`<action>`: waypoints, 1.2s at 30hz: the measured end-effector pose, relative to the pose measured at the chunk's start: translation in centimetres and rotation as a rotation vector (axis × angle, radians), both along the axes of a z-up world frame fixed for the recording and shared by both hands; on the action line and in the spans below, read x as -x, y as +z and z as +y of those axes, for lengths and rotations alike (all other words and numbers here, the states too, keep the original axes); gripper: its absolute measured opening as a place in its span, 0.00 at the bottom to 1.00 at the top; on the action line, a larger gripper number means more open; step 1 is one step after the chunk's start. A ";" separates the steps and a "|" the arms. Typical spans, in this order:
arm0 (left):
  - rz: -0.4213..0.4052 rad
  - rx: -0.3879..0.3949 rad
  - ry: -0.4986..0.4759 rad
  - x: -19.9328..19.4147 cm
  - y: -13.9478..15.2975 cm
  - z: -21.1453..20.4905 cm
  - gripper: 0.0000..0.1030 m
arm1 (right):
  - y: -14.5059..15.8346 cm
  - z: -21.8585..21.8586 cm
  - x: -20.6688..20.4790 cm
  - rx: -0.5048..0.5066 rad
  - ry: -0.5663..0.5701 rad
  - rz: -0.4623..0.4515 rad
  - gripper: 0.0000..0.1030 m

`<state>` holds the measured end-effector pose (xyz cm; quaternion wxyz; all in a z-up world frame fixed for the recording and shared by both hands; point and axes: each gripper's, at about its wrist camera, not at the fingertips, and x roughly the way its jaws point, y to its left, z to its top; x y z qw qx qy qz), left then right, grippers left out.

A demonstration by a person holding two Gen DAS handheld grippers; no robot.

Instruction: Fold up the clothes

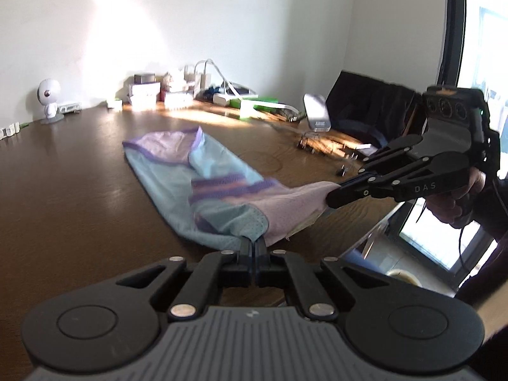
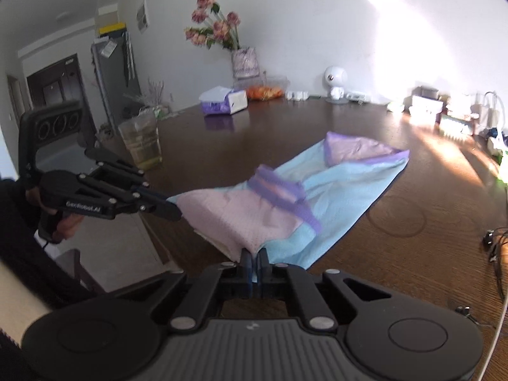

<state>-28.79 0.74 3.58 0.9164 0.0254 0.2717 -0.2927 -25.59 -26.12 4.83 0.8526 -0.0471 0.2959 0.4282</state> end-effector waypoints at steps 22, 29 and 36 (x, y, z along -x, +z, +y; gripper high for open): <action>0.151 0.085 0.314 -16.6 -0.1 1.6 0.34 | -1.8 5.1 -18.3 0.139 -0.308 0.044 0.08; 0.189 0.003 0.240 -15.8 -1.5 -0.9 0.21 | -0.7 4.8 -15.5 -0.013 -0.217 0.067 0.10; 0.173 -0.017 0.290 -13.7 -1.7 0.5 0.23 | -3.4 5.3 -12.3 0.087 -0.264 0.041 0.11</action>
